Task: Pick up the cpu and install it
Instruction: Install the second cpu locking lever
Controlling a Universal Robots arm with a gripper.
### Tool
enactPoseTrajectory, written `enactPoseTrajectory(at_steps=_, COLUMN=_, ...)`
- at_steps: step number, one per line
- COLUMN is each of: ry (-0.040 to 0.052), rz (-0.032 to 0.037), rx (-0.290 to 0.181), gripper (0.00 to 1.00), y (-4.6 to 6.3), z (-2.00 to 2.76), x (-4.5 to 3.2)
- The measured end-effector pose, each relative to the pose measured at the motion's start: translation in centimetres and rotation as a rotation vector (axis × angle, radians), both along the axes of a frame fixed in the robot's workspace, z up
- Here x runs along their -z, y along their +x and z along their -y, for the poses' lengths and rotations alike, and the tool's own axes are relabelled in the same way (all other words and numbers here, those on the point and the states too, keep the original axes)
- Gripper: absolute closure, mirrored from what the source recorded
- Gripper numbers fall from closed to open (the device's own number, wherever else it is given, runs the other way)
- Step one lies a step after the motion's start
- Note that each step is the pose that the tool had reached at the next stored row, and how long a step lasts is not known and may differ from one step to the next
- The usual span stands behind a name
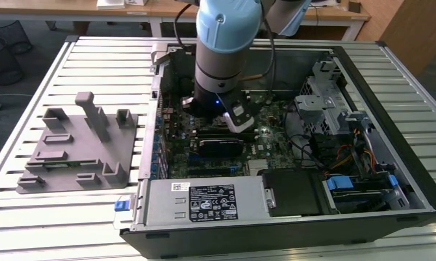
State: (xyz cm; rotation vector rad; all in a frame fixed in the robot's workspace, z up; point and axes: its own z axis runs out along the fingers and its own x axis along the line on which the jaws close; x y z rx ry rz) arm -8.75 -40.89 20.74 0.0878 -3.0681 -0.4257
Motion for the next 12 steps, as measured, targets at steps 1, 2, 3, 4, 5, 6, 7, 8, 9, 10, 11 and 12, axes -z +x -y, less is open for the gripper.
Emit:
enactPoseTrajectory(at_steps=1, ry=-0.0001, rz=0.0, rx=0.0, gripper=0.89, y=0.0, z=0.0, x=-0.34)
enactPoseTrajectory(at_steps=2, ry=0.0, rz=0.0, rx=0.0, gripper=0.89, y=0.0, z=0.0, x=-0.67)
enactPoseTrajectory(at_steps=3, ry=0.0, rz=0.0, rx=0.0, gripper=0.89, y=0.0, z=0.0, x=-0.99)
enactPoseTrajectory(at_steps=4, ry=-0.0001, rz=-0.0001, rx=0.0, gripper=0.89, y=0.0, z=0.0, x=-1.31)
enactPoseTrajectory(at_steps=5, ry=0.0001, rz=0.0, rx=0.0, gripper=0.89, y=0.0, z=-0.01, x=-1.6)
enactPoseTrajectory(at_steps=6, ry=0.0002, rz=0.0, rx=0.0, gripper=0.89, y=0.0, z=-0.01, x=-1.85)
enactPoseTrajectory(at_steps=7, ry=0.0001, rz=-0.0001, rx=0.0, gripper=0.89, y=0.0, z=-0.01, x=-2.05)
enactPoseTrajectory(at_steps=8, ry=0.0003, rz=-0.0001, rx=0.0, gripper=0.89, y=0.0, z=-0.01, x=-2.15)
enactPoseTrajectory(at_steps=9, ry=0.0008, rz=0.0, rx=0.0, gripper=0.89, y=0.0, z=-0.01, x=-2.18)
enactPoseTrajectory(at_steps=10, ry=0.001, rz=0.0001, rx=0.0, gripper=0.89, y=0.0, z=-0.01, x=-2.18)
enactPoseTrajectory(at_steps=11, ry=0.001, rz=0.0001, rx=0.0, gripper=0.89, y=0.0, z=-0.01, x=-2.18)
enactPoseTrajectory(at_steps=12, ry=0.0009, rz=0.0, rx=0.0, gripper=0.89, y=0.0, z=-0.01, x=-2.18)
